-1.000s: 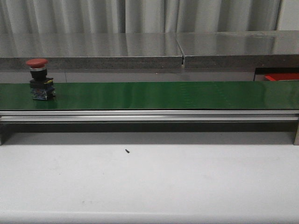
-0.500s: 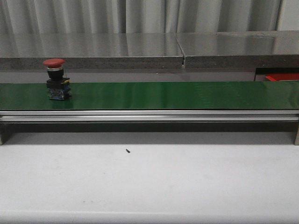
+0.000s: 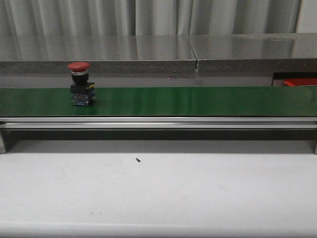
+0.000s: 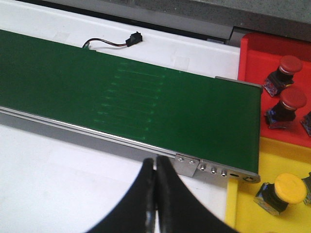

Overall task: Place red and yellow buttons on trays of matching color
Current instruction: 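Carry the yellow button to the belt start and release it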

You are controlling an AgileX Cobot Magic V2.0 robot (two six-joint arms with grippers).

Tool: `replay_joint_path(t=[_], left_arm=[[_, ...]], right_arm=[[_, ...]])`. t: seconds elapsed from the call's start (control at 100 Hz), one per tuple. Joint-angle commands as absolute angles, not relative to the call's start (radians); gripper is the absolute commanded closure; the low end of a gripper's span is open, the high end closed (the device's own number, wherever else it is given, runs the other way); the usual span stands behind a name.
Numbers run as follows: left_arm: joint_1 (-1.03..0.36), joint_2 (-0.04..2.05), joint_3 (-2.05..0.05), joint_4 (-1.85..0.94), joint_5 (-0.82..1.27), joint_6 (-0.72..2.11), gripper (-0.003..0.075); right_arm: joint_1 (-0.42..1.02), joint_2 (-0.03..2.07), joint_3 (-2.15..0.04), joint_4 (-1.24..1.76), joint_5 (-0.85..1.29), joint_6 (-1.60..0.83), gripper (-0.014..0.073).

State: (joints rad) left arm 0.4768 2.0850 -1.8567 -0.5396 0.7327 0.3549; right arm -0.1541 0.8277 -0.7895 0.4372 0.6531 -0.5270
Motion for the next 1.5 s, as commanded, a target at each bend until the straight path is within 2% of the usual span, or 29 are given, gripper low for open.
replay_joint_path(t=[0.0,0.23,0.4,0.7,1.49], left_arm=[[0.458,1.945,-1.838,-0.584,0.722,0.347,0.0739],[0.393,1.725,-1.579,-0.582,0.626,0.366,0.0739],[0.313,1.649,-1.449,-0.582,0.556,0.384,0.0739],[0.222,1.661,-1.373,-0.575,0.535,0.391,0.0739],[0.222,1.783,-1.366,-0.556,0.504,0.403,0.0738]], right_arm=[[-0.154,0.816,-0.817,0.451,0.598,-0.535,0.0660],[-0.154,0.816,-0.817,0.451,0.598,-0.535,0.0660],[-0.154,0.816,-0.817,0.451,0.598,-0.535,0.0660],[-0.154,0.816,-0.817,0.451,0.598,-0.535,0.0660],[-0.154,0.816,-0.817,0.451,0.598,-0.535,0.0660]])
